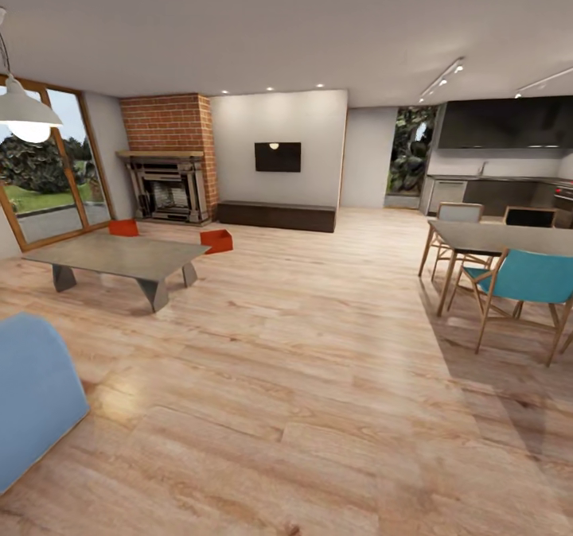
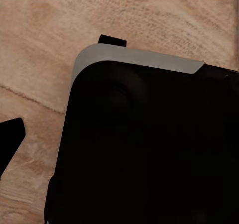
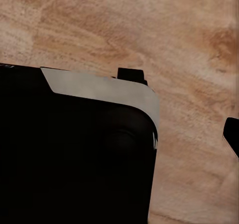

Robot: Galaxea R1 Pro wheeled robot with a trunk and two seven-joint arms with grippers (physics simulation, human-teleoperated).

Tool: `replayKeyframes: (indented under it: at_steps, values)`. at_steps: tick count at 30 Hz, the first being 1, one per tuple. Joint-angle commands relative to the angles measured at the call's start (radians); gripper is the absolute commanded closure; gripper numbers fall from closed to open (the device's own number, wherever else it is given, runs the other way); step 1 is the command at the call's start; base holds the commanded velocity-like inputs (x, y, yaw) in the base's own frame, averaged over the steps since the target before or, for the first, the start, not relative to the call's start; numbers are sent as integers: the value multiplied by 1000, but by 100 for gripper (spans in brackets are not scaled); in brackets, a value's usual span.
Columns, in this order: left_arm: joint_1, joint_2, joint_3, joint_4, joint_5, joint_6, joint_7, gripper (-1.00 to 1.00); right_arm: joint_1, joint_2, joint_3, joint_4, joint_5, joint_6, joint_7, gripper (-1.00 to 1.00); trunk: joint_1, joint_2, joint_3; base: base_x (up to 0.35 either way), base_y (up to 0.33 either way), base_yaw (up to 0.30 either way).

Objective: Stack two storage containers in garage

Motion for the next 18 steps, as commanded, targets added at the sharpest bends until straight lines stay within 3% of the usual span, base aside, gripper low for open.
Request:
replayKeyframes:
  at_steps: [1,18]
  values:
    - [0,0,5,-1,2,-2,0,-100,-1,0,8,3,-10,-6,2,-100,1,0,-1,323,0,0]
    - [0,0,5,-1,2,-3,0,-100,-1,0,10,3,-11,-6,2,-100,1,0,-1,323,0,0]
